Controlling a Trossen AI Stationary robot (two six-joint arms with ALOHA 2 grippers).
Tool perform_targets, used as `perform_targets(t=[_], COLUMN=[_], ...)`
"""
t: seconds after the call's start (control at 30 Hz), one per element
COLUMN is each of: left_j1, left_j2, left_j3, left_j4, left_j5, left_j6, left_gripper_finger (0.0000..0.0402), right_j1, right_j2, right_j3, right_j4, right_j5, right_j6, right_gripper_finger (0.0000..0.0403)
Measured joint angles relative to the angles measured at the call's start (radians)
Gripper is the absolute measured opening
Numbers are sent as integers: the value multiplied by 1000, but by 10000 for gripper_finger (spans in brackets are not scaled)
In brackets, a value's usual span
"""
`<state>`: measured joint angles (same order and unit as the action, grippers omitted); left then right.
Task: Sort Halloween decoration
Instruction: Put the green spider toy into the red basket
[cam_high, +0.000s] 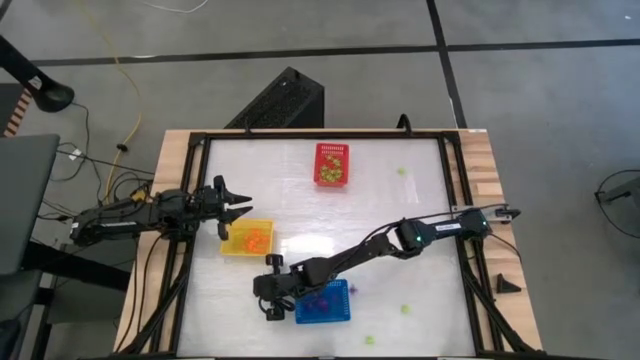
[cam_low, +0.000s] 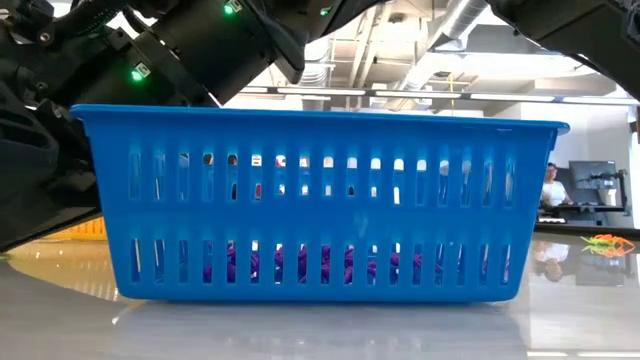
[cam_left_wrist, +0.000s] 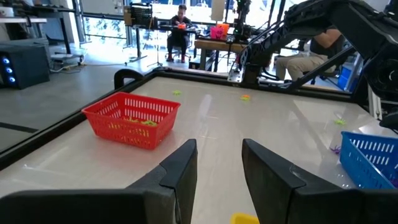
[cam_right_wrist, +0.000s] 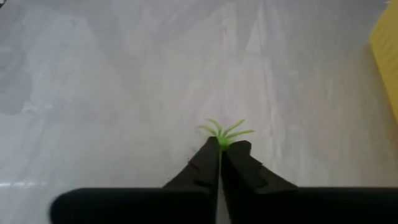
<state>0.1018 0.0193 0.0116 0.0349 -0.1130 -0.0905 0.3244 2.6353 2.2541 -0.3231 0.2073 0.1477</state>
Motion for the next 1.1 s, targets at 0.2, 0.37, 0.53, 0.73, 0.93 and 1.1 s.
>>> perform_targets(t=[0.2, 0.37, 0.53, 0.73, 0.93, 1.1], left_j1=[0, 0, 0, 0, 0, 0], left_j2=[0, 0, 0, 0, 0, 0], left_j3=[0, 0, 0, 0, 0, 0], left_j4=[0, 0, 0, 0, 0, 0], left_j5=[0, 0, 0, 0, 0, 0], left_j6=[0, 0, 0, 0, 0, 0], left_gripper_finger=[116, 116, 116, 116, 116, 116], right_j1=[-9, -21, -27, 14, 53, 52], right_j2=[-23, -85, -197, -327, -314, -178], right_j3=[-2, -4, -2, -1, 0, -1], right_j4=[-7, -22, -153, -400, -407, -213], right_j5=[4, 18, -19, -53, -47, 15], right_j6=[-27, -50, -47, -3, 87, 68], right_gripper_finger=[19, 25, 21, 21, 47, 93])
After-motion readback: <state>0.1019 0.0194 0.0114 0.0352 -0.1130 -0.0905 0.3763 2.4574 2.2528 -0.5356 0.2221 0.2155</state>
